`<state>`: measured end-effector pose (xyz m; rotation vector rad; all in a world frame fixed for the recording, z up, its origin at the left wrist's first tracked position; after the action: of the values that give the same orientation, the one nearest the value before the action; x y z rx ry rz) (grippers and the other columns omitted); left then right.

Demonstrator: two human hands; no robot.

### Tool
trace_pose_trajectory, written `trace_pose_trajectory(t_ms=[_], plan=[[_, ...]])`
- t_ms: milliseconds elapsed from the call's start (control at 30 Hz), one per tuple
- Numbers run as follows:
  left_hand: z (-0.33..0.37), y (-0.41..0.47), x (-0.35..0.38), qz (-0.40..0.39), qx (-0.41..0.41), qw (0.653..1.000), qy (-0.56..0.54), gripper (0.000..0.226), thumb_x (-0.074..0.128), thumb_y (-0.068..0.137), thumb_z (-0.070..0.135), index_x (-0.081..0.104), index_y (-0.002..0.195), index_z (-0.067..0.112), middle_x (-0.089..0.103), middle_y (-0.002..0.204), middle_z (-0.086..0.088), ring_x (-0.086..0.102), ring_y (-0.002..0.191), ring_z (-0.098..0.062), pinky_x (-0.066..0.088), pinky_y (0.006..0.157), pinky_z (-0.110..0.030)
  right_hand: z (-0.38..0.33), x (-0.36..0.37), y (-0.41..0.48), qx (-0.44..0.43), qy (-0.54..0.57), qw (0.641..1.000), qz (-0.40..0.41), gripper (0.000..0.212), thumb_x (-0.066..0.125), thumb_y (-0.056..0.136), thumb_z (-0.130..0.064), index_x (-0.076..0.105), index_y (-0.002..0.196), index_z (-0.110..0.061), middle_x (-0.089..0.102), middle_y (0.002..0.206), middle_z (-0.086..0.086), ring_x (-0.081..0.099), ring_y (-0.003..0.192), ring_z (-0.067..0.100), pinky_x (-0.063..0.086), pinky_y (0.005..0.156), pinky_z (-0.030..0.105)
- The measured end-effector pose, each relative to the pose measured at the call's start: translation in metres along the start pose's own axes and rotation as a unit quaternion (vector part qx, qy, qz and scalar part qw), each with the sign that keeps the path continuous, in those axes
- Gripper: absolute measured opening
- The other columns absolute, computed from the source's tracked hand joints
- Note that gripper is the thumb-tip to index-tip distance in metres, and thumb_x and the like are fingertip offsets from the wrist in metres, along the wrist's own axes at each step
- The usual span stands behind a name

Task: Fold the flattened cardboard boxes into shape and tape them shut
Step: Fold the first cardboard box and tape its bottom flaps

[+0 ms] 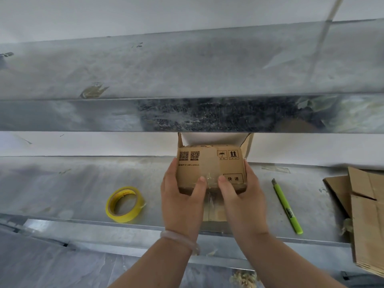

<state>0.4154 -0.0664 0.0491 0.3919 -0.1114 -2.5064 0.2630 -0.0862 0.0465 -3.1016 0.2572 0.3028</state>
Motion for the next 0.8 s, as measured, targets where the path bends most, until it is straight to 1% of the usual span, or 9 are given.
trace_pose_trajectory(t_ms=[67,133,267,333,400,467,567,700,800], plan=[[-0.002,0.0,0.0,-0.004,-0.001,1.0,0.0,0.067,0.067,0.076,0.038,0.043,0.138,0.036,0.056,0.125,0.012,0.056,0.108,0.003,0.049,0.087,-0.019,0.0,0.0,-0.001,-0.01,-0.005,1.0,0.001,0.053,0.063,0.09,-0.032,0.046,0.139,-0.04,0.063,0.117,-0.021,0.057,0.105,-0.007,0.047,0.083,0.012],[-0.004,-0.002,-0.002,-0.006,0.009,1.0,0.012,0.063,0.064,0.082,0.037,0.041,0.14,0.038,0.055,0.123,0.017,0.053,0.106,0.01,0.045,0.083,-0.012,0.001,-0.001,-0.002,-0.026,-0.015,1.0,0.0,0.053,0.058,0.094,-0.032,0.041,0.143,-0.04,0.061,0.12,-0.022,0.056,0.108,-0.006,0.047,0.089,0.017],[-0.005,-0.004,-0.006,-0.01,0.029,0.999,0.016,0.057,0.05,0.09,0.041,0.03,0.143,0.041,0.048,0.125,0.03,0.044,0.114,0.018,0.034,0.086,0.001,0.008,-0.004,-0.003,-0.037,0.001,0.999,-0.013,0.048,0.044,0.102,-0.038,0.036,0.149,-0.036,0.055,0.13,-0.02,0.05,0.116,-0.007,0.042,0.096,0.013],[-0.007,-0.005,-0.007,-0.019,0.013,0.999,-0.028,0.058,0.046,0.089,0.043,0.021,0.141,0.043,0.047,0.135,0.023,0.041,0.122,0.016,0.033,0.092,0.001,0.009,-0.005,-0.005,-0.045,0.022,0.999,-0.017,0.052,0.037,0.1,-0.047,0.035,0.15,-0.033,0.052,0.135,-0.021,0.046,0.121,-0.012,0.039,0.098,0.006],[-0.008,-0.005,-0.008,-0.033,-0.005,0.997,-0.073,0.06,0.045,0.09,0.044,0.015,0.143,0.044,0.045,0.142,0.018,0.039,0.129,0.011,0.033,0.096,-0.001,0.01,-0.005,-0.006,-0.033,0.044,0.998,-0.023,0.056,0.034,0.096,-0.05,0.033,0.15,-0.034,0.048,0.136,-0.025,0.041,0.119,-0.022,0.033,0.093,-0.003],[-0.011,-0.005,-0.007,-0.047,-0.03,0.993,-0.102,0.063,0.045,0.095,0.048,0.013,0.148,0.039,0.046,0.14,0.021,0.04,0.124,0.016,0.034,0.092,0.0,0.011,-0.005,-0.007,-0.021,0.069,0.997,-0.04,0.057,0.035,0.091,-0.049,0.03,0.147,-0.04,0.045,0.133,-0.031,0.039,0.115,-0.027,0.032,0.091,-0.005],[-0.018,-0.005,-0.007,-0.055,-0.077,0.989,-0.116,0.075,0.046,0.084,0.051,0.02,0.152,0.032,0.05,0.132,0.022,0.046,0.105,0.027,0.037,0.08,0.003,0.015,-0.005,-0.006,-0.015,0.075,0.995,-0.06,0.059,0.037,0.091,-0.052,0.027,0.148,-0.042,0.044,0.134,-0.035,0.04,0.118,-0.025,0.035,0.097,0.001],[-0.016,-0.003,-0.008,-0.054,-0.046,0.993,-0.094,0.059,0.047,0.092,0.052,0.044,0.142,0.021,0.061,0.118,0.02,0.056,0.105,0.014,0.042,0.082,-0.003,0.019,-0.004,-0.003,-0.017,0.052,0.996,-0.074,0.058,0.031,0.098,-0.057,0.026,0.152,-0.038,0.045,0.144,-0.023,0.041,0.13,-0.009,0.034,0.111,0.023],[-0.01,-0.001,-0.009,-0.073,-0.037,0.992,-0.093,0.056,0.047,0.092,0.049,0.047,0.139,0.018,0.063,0.117,0.017,0.058,0.106,0.009,0.044,0.082,-0.006,0.011,-0.008,-0.002,0.008,0.058,0.994,-0.087,0.051,0.031,0.1,-0.047,0.028,0.151,-0.04,0.047,0.141,-0.023,0.043,0.123,-0.013,0.035,0.112,0.025]])
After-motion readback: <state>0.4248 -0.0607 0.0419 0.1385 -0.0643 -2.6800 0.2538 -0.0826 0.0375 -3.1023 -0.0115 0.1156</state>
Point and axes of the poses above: each hand's wrist, its own y-axis towards the middle knuckle, its own x-axis out of the palm, z = x × y, the point moved 5 cm from there along y, towards the middle knuckle
